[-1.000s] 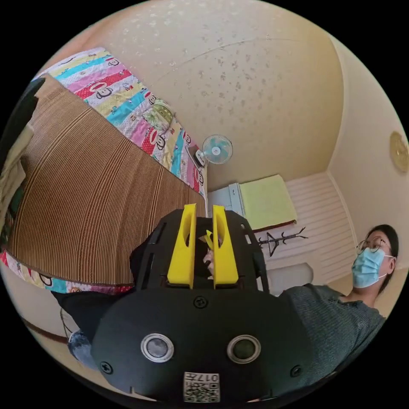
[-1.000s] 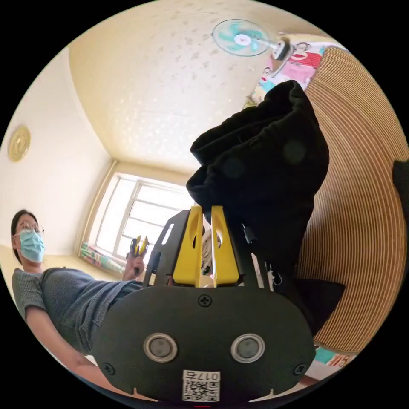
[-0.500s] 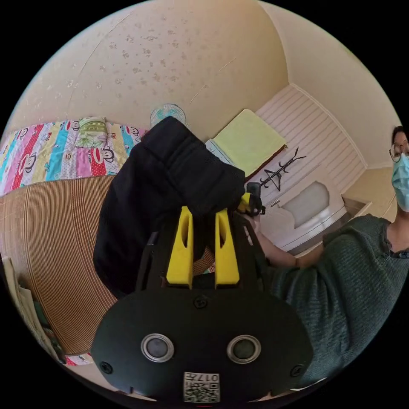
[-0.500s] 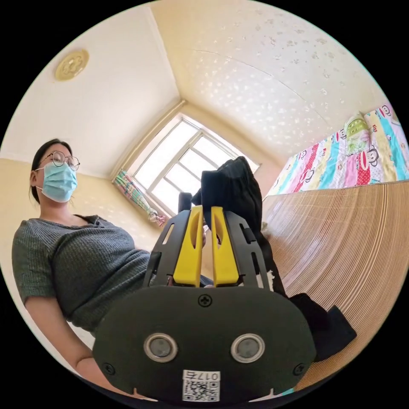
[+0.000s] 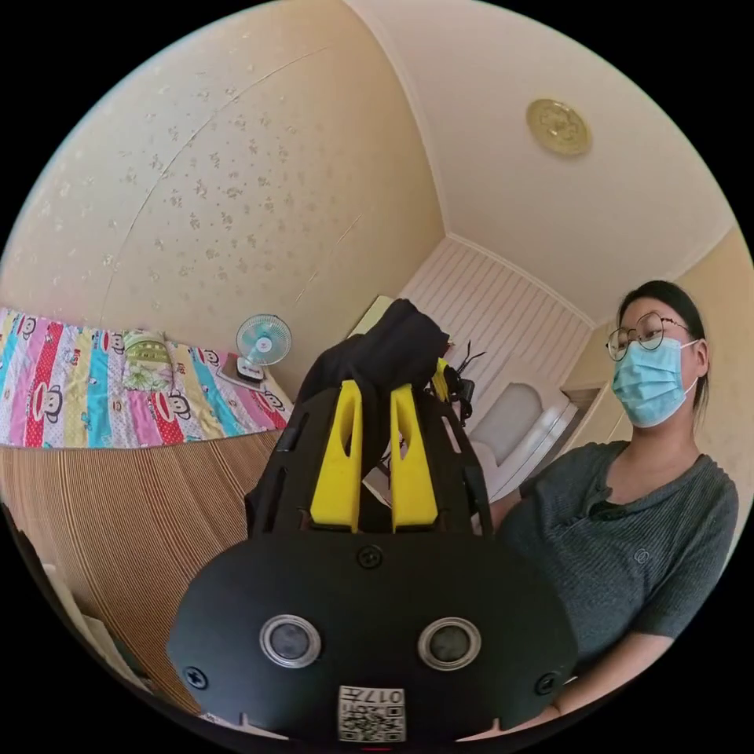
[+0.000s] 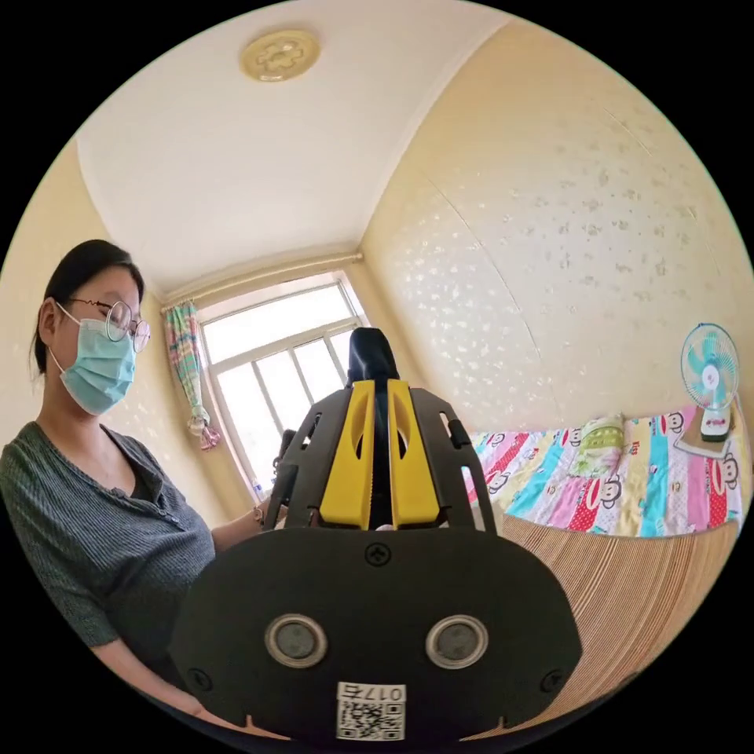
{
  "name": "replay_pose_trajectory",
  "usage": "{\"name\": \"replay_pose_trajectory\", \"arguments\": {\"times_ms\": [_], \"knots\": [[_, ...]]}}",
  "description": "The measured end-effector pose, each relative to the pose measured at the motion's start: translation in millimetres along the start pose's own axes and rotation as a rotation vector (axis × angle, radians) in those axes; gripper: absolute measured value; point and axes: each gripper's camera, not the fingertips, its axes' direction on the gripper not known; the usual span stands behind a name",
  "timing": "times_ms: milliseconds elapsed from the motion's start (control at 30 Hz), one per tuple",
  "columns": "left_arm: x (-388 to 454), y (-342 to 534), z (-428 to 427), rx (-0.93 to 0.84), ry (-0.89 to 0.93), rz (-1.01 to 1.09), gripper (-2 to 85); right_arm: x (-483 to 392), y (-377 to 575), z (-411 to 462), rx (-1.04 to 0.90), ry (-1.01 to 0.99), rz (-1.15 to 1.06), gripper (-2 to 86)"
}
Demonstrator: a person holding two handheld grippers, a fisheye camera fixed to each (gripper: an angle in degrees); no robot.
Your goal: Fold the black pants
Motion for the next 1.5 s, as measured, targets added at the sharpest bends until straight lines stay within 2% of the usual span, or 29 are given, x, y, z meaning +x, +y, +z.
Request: {"name": "replay_pose_trajectory", "arguments": {"times_ms": [167, 267, 400, 600, 833, 1000, 1100, 1133, 1167, 1233, 1400, 1500], "knots": [[81, -48, -44, 0.133, 0.011, 0.16, 6.4, -107, 1, 10, 0.156, 0.12, -0.162, 2.8], [111, -52, -56, 0.178, -0.028, 0.175, 8.0, -168, 17, 21, 0.262, 0.236, -0.244, 2.7], [128, -36, -58, 0.163, 0.052, 0.164, 9.9, -245, 55, 46, 0.403, 0.384, -0.367, 2.7], [146, 23, -40, 0.015, 0.063, 0.101, 13.2, -310, 94, 93, 0.521, 0.517, -0.512, 2.7], [169, 78, 16, -0.232, 0.162, 0.075, 19.8, -335, 126, 148, 0.598, 0.689, -0.525, 2.7], [202, 66, 20, -0.235, 0.059, 0.197, 19.5, -344, 133, 167, 0.598, 0.749, -0.559, 2.6], [218, 54, -6, -0.064, -0.085, 0.241, 10.7, -346, 135, 161, 0.636, 0.812, -0.586, 2.7], [222, 49, -29, 0.064, -0.147, 0.244, 7.7, -346, 134, 158, 0.643, 0.827, -0.587, 2.7], [222, 38, -53, 0.182, -0.181, 0.254, 7.0, -344, 132, 151, 0.655, 0.851, -0.586, 2.7], [219, 10, -86, 0.301, -0.177, 0.249, 6.0, -338, 124, 135, 0.654, 0.858, -0.571, 2.7], [220, -77, -125, 0.404, -0.088, 0.296, 5.3, -307, 95, 78, 0.649, 0.652, -0.48, 2.8], [224, -107, -132, 0.462, -0.055, 0.323, 5.4, -290, 84, 62, 0.653, 0.621, -0.462, 2.7]]}}
